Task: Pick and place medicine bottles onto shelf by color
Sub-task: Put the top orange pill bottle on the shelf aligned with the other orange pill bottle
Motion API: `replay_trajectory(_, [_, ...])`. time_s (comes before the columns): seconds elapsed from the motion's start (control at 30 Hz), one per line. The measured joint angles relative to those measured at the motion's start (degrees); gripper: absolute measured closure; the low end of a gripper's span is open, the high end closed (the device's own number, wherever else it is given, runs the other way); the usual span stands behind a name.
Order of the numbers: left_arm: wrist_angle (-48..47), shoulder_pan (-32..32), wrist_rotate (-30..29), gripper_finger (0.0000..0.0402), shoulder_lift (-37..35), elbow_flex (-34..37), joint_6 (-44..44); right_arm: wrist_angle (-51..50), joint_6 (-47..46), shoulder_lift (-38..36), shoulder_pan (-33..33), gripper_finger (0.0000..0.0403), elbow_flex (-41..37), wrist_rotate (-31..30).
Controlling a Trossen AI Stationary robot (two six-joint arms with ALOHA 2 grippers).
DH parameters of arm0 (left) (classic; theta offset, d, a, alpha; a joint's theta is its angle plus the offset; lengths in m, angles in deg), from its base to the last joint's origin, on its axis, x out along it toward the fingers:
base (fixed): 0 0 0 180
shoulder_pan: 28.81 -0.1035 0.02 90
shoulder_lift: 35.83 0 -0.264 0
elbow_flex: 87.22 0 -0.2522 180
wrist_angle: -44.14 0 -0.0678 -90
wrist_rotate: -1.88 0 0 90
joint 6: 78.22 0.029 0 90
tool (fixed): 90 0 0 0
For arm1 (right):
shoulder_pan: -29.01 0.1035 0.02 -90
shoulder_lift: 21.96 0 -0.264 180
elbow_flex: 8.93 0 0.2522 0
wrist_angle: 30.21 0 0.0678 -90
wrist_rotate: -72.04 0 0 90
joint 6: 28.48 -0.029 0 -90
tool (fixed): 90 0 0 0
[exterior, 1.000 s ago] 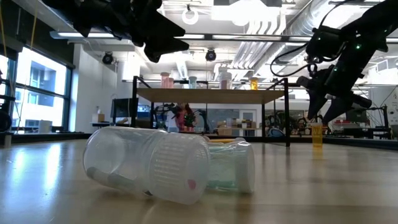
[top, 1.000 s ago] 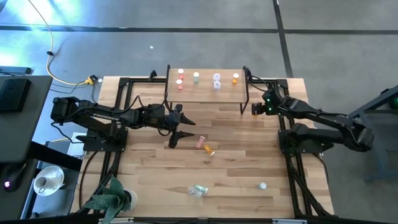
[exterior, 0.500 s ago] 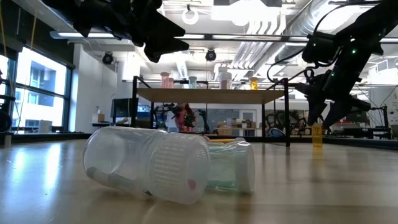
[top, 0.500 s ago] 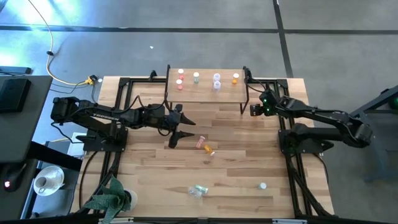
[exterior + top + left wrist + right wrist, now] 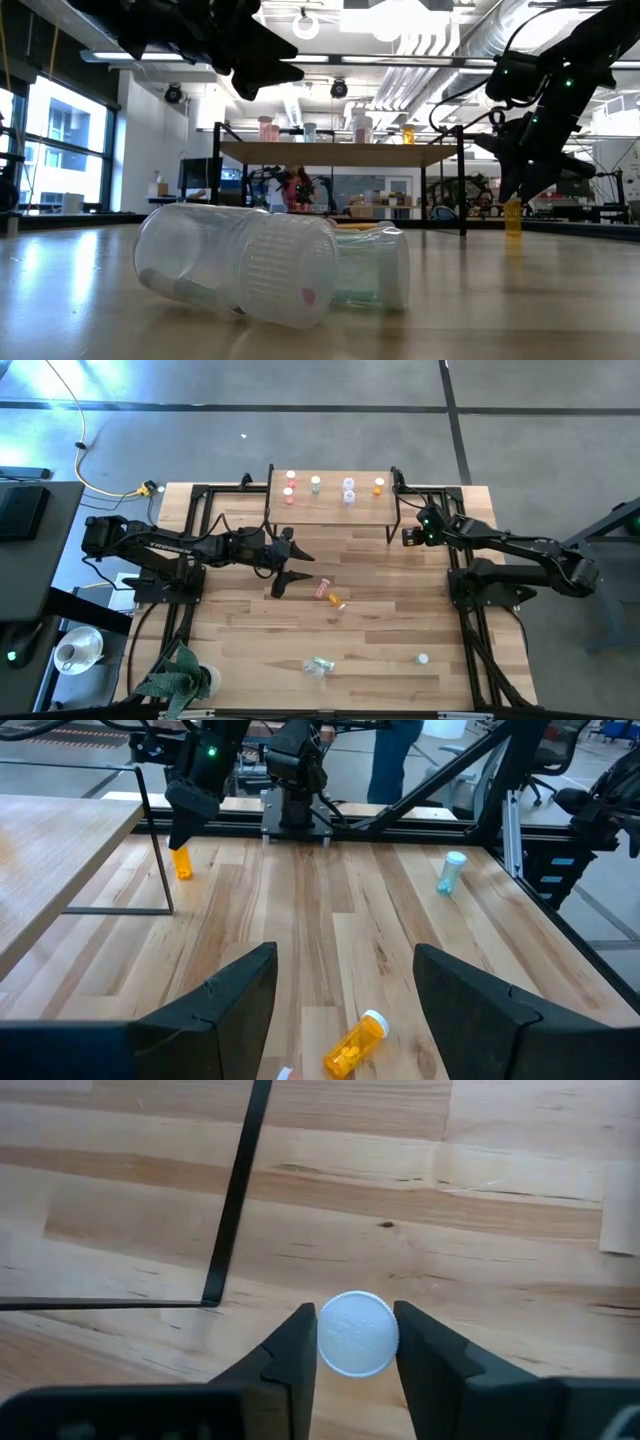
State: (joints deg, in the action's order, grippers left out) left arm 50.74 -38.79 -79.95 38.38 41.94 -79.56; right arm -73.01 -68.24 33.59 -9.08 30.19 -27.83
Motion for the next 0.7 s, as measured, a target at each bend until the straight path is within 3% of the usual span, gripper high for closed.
replay_trajectory(0.47, [0.0, 0.0, 0.0, 0.0179, 0.0, 0.0, 0.0, -0.8, 2.3, -3.6, 0.0, 0.0303, 0.2, 2.4])
replay_trajectory(0.7, [0.0, 0.0, 0.0, 0.0179, 0.0, 0.0, 0.0, -9.2, 2.5, -8.8, 1.1, 0.0303, 6.6, 1.4])
